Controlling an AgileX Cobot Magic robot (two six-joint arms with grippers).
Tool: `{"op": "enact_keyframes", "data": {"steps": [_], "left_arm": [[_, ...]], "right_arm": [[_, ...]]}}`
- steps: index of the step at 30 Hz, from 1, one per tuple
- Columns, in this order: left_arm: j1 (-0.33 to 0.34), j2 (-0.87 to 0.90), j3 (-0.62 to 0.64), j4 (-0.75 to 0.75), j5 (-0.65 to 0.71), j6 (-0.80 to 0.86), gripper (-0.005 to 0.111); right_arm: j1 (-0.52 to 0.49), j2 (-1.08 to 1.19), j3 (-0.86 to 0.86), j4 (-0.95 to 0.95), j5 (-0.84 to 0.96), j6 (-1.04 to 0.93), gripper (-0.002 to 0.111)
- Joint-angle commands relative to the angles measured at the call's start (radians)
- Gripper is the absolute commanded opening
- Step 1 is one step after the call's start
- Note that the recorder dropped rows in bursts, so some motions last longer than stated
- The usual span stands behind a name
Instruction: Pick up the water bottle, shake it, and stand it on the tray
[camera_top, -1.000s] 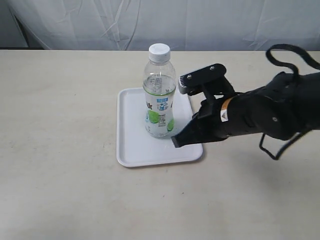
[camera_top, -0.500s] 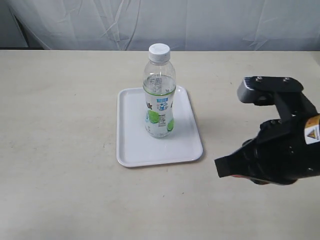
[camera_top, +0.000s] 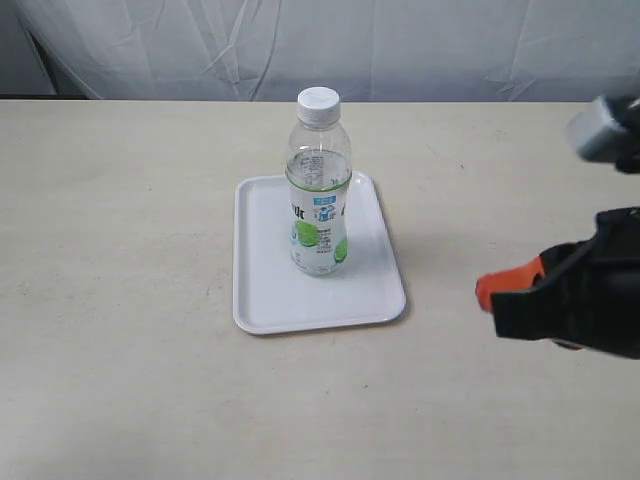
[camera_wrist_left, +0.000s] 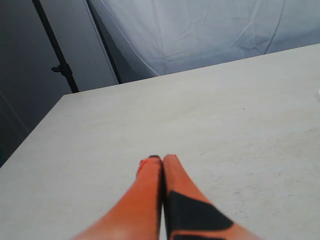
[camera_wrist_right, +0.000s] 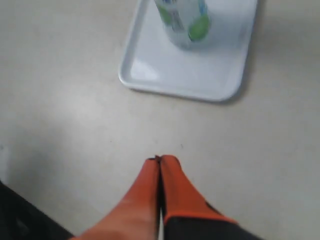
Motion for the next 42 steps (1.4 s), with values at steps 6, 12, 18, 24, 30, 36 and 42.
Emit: {"op": "enact_keyframes", "data": {"steps": [6,12,18,24,30,36,42], "left_arm": [[0.001,-0.004,0.002,0.005,-0.013,-0.008,0.000],[0.001,-0.004,0.002,0.005,-0.013,-0.008,0.000],[0.001,-0.004,0.002,0.005,-0.013,-0.008,0.000],[0.001,-0.004,0.002,0.005,-0.013,-0.008,0.000],[0.001,-0.004,0.002,0.005,-0.013,-0.008,0.000],[0.001,-0.004,0.002,0.005,-0.013,-0.008,0.000],[0.001,-0.004,0.002,0.005,-0.013,-0.008,0.000]], "right_arm": [[-0.053,-0.480,0.258,0.031,-0.355,-0.009,-0.001],[-0.247,-0.752,0.423,0.097,-0.357,-0.009,-0.001],[-0.388,-0.809,0.525,0.147,-0.387,-0.011,-0.001],[-0.460,-0.809,0.604,0.177,-0.460,-0.011,-0.001],[-0.484,-0.809,0.613,0.255,-0.477,-0.011,-0.001],[-0.484,-0.809,0.613,0.254,-0.471,-0.011,-0.001],[-0.484,-0.809,0.613,0.254,-0.466,-0.011,-0.001]]}}
